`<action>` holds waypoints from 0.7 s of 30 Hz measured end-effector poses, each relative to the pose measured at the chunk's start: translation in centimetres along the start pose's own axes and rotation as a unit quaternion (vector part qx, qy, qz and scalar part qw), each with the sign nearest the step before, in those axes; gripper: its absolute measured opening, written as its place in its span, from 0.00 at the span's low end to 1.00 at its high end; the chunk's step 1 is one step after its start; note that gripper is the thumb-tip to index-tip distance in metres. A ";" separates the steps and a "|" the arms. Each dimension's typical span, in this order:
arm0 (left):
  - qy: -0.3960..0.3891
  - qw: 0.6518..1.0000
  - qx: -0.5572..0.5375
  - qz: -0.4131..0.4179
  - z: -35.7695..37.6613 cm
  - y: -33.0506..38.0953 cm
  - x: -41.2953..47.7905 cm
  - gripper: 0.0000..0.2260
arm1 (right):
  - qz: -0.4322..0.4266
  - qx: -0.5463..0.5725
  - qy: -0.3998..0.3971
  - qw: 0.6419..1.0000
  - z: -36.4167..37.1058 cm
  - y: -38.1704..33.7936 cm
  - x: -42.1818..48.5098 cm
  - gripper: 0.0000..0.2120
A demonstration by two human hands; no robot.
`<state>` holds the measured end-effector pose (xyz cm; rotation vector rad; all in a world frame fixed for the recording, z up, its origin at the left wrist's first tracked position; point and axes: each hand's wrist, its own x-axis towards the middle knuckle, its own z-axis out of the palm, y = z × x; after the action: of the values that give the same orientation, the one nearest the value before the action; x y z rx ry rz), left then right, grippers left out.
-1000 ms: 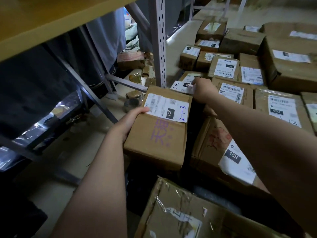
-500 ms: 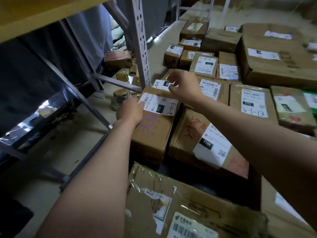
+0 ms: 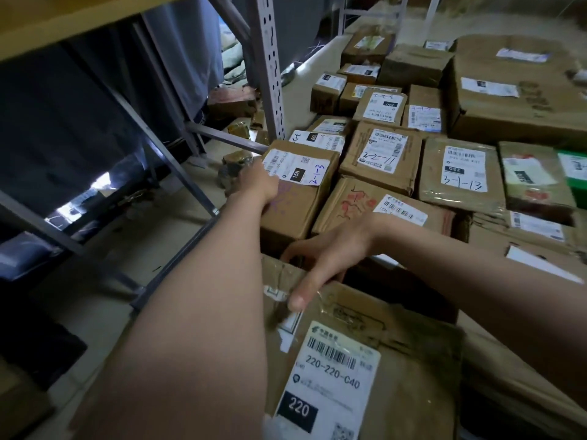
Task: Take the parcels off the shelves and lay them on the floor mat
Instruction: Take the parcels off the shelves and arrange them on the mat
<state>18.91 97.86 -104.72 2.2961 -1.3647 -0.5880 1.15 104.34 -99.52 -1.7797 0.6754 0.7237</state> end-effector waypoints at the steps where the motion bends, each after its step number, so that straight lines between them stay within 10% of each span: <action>1: 0.009 1.000 0.005 -0.012 0.2 0.2 -0.4 0.18 | 0.000 0.002 -0.008 1.000 0.7 0.2 0.3 0.33; 12: 0.092 0.990 0.049 -0.095 -2.1 1.0 -2.9 0.23 | 0.029 -0.097 0.346 0.933 -0.4 2.0 -3.6 0.14; 16: 0.133 0.982 0.055 -0.125 -4.6 -0.2 -3.7 0.27 | 0.027 -0.305 0.449 0.840 1.8 -1.1 -3.5 0.15; 21: 0.110 0.978 0.067 -0.167 -4.3 -1.2 -5.6 0.29 | -0.027 -0.318 0.365 0.875 7.1 -5.4 -2.5 0.30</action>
<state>19.69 103.96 -100.93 2.6330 -0.9504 -0.3330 2.33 112.90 -96.23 -2.7226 0.9361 0.2008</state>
